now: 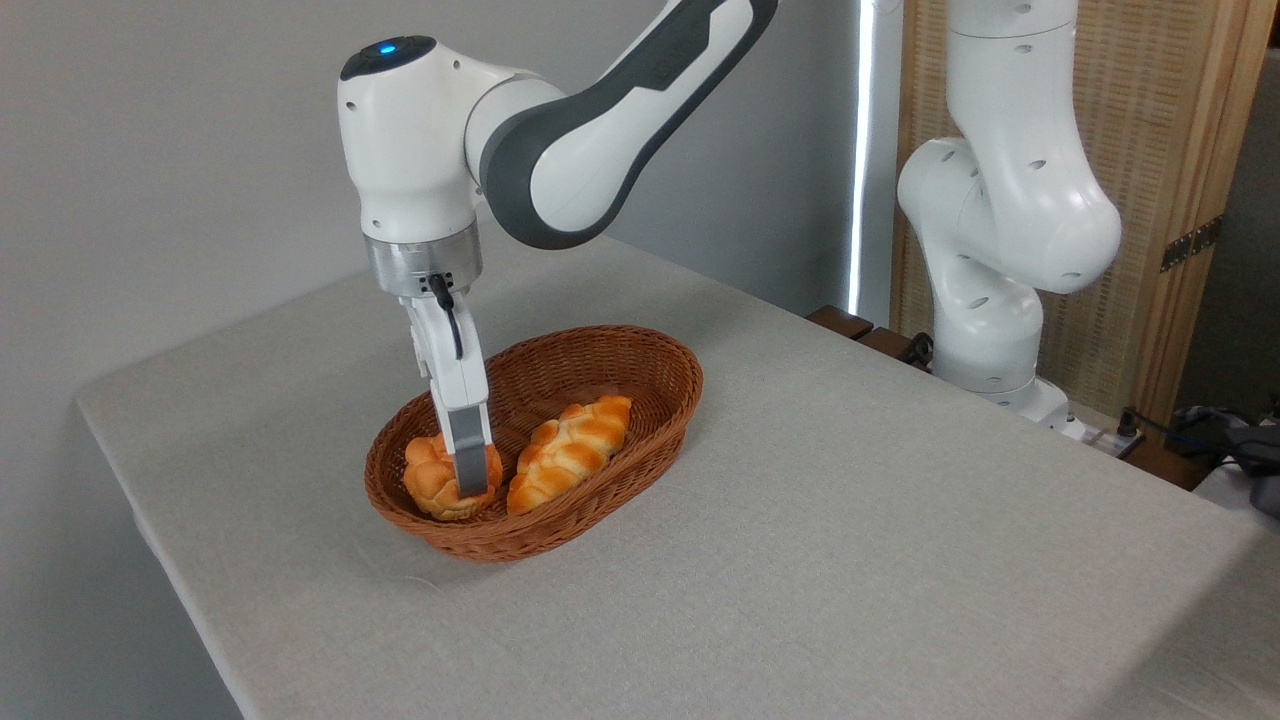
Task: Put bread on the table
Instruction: 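Lift the round bun out of the basket and move it beside the basket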
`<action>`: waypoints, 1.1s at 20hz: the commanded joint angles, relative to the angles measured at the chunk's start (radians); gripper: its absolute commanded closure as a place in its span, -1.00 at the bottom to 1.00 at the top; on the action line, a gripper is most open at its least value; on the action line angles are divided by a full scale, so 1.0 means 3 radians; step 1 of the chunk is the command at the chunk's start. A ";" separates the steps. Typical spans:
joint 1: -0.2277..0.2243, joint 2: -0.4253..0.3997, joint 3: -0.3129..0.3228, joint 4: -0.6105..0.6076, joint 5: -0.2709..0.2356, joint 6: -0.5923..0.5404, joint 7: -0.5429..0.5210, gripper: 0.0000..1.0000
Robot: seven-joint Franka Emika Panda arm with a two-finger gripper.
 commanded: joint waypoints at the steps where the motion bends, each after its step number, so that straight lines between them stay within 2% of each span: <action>1: -0.0026 -0.0057 0.0025 -0.0057 0.0014 0.0049 0.0050 0.40; 8: -0.0021 -0.0149 0.0060 -0.0046 0.0019 0.0018 0.0168 0.45; 14: 0.0004 -0.0231 0.0076 -0.0006 0.0030 -0.0191 0.0178 0.45; 16: 0.0025 -0.0272 0.0081 0.0005 0.0085 -0.0319 0.0259 0.44; 19: 0.0030 -0.0313 0.0188 0.0112 0.0117 -0.0580 0.0403 0.44; 22: 0.0076 -0.0384 0.0275 0.0173 0.0122 -0.0626 0.0408 0.42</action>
